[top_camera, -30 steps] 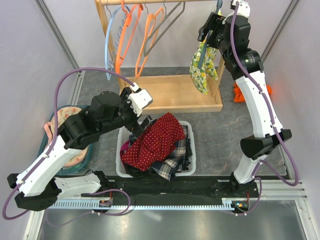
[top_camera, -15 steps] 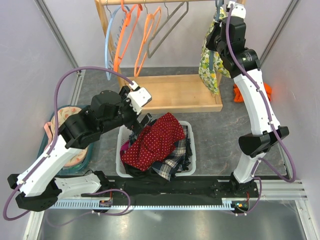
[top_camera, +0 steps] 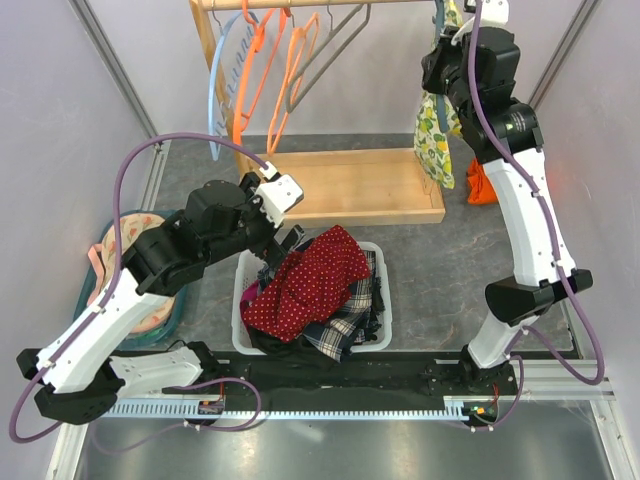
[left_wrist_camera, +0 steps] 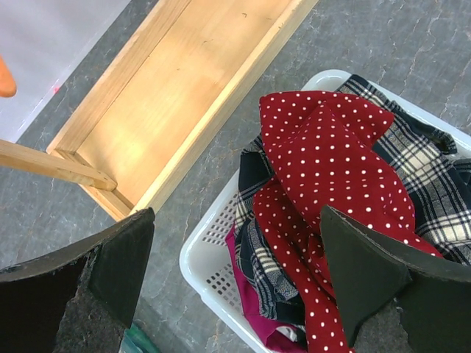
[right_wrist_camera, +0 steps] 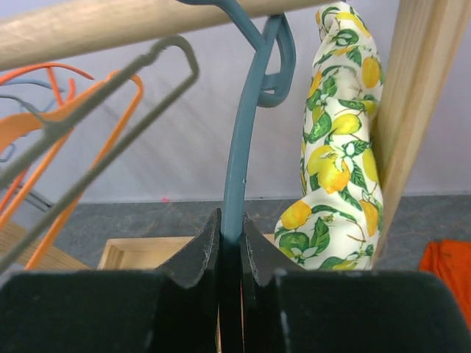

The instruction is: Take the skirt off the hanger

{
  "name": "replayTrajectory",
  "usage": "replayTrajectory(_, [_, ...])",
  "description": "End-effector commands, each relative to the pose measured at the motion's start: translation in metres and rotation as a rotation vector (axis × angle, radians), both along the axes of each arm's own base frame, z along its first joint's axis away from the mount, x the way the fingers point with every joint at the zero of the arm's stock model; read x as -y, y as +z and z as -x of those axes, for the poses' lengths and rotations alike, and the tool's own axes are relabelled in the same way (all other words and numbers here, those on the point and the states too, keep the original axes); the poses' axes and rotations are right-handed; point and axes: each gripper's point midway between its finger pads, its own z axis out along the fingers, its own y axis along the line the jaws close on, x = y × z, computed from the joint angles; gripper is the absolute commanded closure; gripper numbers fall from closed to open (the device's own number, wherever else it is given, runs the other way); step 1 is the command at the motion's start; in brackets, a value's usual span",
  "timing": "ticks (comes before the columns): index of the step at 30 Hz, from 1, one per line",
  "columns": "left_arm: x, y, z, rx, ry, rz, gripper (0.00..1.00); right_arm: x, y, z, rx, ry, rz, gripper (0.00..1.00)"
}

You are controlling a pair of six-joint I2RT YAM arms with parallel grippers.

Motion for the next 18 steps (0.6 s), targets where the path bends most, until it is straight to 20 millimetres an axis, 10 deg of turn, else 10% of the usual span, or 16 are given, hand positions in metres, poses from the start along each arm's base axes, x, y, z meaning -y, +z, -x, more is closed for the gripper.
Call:
replayTrajectory(1, [-0.001,0.01,-0.006,0.027,0.027,0.046,0.0,-0.015,0.093,0.038,0.29,0.153,-0.085,1.0])
replayTrajectory(9, [-0.006,0.017,-0.007,0.041,0.042,0.06,0.0,-0.065,0.038,0.072,0.111,0.453,-0.208,1.0])
replayTrajectory(18, [0.012,0.049,-0.017,0.082,0.022,0.137,0.0,-0.063,0.024,0.211,0.067,0.691,-0.397,1.0])
